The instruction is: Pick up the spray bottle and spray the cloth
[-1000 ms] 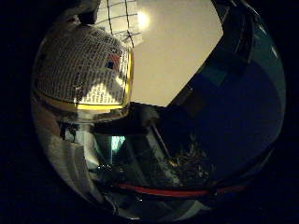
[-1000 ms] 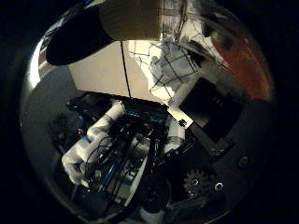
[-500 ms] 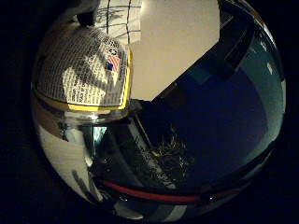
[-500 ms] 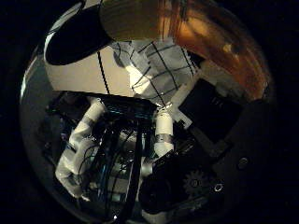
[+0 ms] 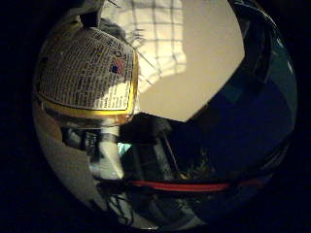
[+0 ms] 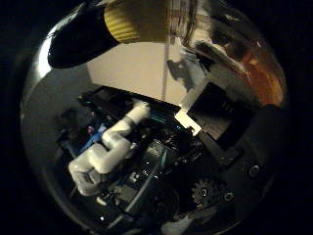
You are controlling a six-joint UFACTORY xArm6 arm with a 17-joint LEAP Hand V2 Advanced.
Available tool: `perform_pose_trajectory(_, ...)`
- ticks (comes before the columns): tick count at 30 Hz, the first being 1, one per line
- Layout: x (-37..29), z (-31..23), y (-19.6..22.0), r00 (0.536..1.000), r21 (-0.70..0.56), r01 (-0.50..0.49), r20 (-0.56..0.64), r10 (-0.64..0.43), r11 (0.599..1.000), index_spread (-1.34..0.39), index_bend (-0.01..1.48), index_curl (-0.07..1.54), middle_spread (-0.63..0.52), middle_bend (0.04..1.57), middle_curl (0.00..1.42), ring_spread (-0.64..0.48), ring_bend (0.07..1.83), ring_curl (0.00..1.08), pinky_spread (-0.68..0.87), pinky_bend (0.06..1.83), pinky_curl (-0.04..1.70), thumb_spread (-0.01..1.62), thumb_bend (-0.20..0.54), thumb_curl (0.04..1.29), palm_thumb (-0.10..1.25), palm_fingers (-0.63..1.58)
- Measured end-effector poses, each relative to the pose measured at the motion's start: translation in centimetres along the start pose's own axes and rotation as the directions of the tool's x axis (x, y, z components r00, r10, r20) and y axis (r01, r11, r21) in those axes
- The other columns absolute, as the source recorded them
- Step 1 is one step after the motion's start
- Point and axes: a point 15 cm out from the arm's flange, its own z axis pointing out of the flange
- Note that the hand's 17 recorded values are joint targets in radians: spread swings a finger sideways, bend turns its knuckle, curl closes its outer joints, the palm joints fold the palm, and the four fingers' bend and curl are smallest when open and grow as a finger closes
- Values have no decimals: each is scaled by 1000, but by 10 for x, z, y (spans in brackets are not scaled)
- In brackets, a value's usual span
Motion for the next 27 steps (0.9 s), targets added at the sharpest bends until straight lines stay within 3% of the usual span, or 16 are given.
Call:
perform_pose_trajectory(4,-40,-27,-37,986,206,68,133,-97,976,-183,1140,661,-87,1334,587,-157,1452,546,-226,1109,951,821,-16,824,1074,1223)
perform_pose_trajectory(7,-60,-35,-51,964,288,123,194,-183,950,-184,1144,664,-87,1334,587,-157,1453,546,-228,1107,956,805,-15,831,1079,1223)
perform_pose_trajectory(15,-95,-26,-87,848,476,196,358,-392,857,-186,1151,671,-87,1335,588,-150,1455,546,-227,1094,976,772,-18,844,1072,1221)
perform_pose_trajectory(24,-106,-6,-118,709,644,145,462,-533,751,-180,1155,678,-81,1341,593,-149,1456,547,-218,1087,993,729,-23,860,1044,1218)
perform_pose_trajectory(27,-101,7,-130,685,672,121,476,-552,730,-179,1149,681,-74,1340,594,-148,1461,548,-213,1091,999,713,-19,864,1041,1218)
